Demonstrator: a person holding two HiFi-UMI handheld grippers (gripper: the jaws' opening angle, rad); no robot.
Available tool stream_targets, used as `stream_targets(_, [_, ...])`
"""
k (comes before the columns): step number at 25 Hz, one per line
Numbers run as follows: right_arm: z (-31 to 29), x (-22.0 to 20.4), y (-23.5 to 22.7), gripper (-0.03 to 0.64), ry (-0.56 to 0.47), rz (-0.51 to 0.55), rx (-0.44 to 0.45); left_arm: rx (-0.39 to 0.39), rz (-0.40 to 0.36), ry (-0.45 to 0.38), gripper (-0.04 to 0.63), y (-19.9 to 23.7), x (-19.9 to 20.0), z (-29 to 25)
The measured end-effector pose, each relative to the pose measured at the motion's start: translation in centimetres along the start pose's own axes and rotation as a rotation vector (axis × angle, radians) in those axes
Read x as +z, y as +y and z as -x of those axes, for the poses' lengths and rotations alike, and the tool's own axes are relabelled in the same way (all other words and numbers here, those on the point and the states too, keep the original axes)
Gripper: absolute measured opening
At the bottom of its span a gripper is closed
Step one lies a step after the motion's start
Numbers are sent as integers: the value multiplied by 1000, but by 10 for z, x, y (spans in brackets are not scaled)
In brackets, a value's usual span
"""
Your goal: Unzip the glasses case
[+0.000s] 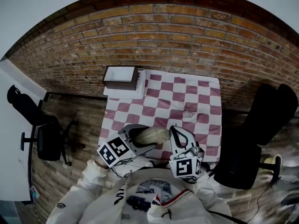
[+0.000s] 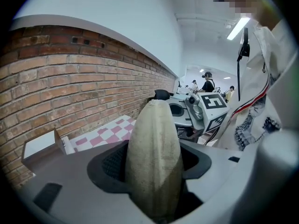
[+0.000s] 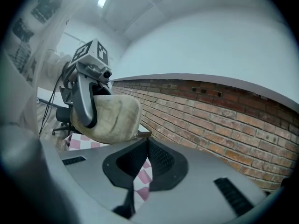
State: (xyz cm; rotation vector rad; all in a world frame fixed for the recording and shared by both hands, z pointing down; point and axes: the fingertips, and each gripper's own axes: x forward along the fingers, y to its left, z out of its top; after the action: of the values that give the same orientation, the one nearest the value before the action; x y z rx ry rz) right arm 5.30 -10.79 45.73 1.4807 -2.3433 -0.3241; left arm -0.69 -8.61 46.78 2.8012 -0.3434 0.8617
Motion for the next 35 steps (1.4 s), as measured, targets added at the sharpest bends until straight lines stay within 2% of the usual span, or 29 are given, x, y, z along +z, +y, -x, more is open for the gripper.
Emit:
stream_targets(8, [-22,17,27,17,51,109,-20,-21,-49,41,290,20,-24,25])
stream_targets(12, [-29,24,40,17,69,163,-33,-16,-106,71,290,28,-39,32])
stream_targets(21, [-38,34,66,17,97,272,-54,-28,-171,104,290,37,-62,47])
stream_targets(29, [-45,37,74,17,112,314,-52,-25,-188,129,289,43,-71,51])
stream_targets(35, [-53,38,78,17,118,372,-38,-19,-207,177,290,49,-78,51])
